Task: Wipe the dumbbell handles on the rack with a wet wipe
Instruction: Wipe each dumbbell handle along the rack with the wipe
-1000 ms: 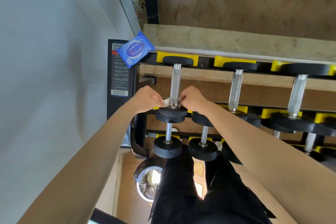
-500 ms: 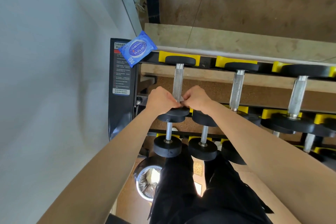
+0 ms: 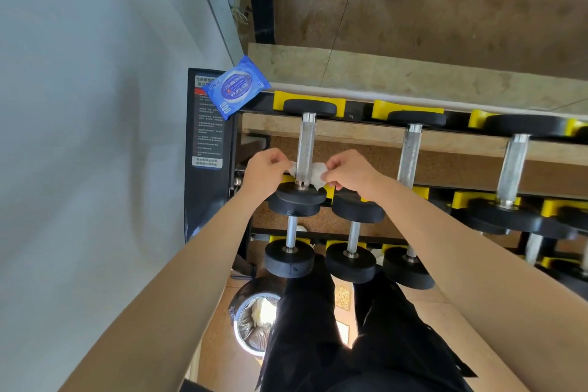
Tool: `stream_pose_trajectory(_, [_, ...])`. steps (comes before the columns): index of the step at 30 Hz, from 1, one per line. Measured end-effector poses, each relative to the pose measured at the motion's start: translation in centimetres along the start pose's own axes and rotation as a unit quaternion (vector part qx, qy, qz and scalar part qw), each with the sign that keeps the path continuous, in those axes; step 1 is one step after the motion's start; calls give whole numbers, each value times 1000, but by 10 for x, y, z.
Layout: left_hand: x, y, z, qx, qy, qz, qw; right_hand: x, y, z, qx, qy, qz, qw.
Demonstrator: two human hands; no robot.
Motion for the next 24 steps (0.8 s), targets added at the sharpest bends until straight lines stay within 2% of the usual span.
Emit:
stream_pose_trajectory(2, [0,5,-6,-102,17,-14,994,6,-2,9,26,33,5,999])
stream_pose_trajectory(4, [0,11,-12,-182,41,-24,982,11,-7,18,58,31,12,998])
stream_pose_trajectory(8, [7,19,-3,-253,52,-56,964,15,-9,13,125,1,32,992])
stream_pose_trajectory(12, [10,14,14,-318,11,-128,939,14,-1,-4,245,54,36,967])
stream_pose_trajectory(15, [7,8,8,-375,52,-139,915,15,-7,8,239,64,28,969])
stream_pose_trajectory(17, [10,9,0,-395,94,-121,906,18,-15,15,237,52,24,970])
stream_pose_trajectory(19, [16,15,0,-402,99,-108,904,22,-18,13,256,64,27,964])
stream_pose_trajectory(24, [26,29,17,-375,74,-127,915,27,-18,1,409,136,57,900])
Point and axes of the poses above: each hand's wrist, its own x-axis towards the middle knuckle, its own z-axis out of the palm, y = z × x, the point moved 2 cm from there along x, towards the middle knuckle, and after that the axes turned 8 degrees about z, right-handed, at the moved point
